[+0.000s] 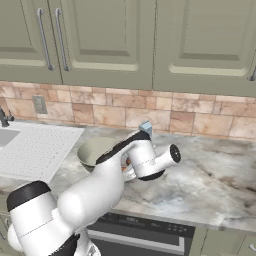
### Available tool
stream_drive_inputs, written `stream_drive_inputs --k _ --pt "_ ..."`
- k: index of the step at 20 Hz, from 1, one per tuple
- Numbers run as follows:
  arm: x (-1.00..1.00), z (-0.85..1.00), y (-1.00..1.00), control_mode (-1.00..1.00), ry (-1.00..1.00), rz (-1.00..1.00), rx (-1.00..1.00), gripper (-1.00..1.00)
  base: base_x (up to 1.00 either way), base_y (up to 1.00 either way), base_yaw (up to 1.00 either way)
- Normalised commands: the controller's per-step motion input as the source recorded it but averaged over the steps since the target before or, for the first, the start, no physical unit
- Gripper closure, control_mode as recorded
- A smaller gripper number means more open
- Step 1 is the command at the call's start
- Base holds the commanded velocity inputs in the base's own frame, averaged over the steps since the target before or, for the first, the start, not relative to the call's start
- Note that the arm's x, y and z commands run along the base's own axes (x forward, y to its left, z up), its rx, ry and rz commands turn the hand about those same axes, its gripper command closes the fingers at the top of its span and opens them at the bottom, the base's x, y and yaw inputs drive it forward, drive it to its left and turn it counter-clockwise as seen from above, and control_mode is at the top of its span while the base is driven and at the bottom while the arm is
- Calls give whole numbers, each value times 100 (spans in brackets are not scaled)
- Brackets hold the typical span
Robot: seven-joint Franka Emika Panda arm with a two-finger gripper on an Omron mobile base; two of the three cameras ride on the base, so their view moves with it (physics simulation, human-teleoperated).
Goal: Gather the eggs and milk located in the vicinity of the sink area and place them right next to the bowl.
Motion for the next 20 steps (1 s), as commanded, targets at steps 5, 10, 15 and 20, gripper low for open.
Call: stream_drive_inputs --k 5,10,15,20 --pt "0 40 -23 -100 -5 -1 5 -100 0 0 0" --pt "0 32 -24 -100 -7 -4 10 -100 0 0 0" --pt "2 19 -11 -100 -11 -2 15 -100 0 0 0" --pt "5 25 -3 -100 -7 -2 19 -100 0 0 0"
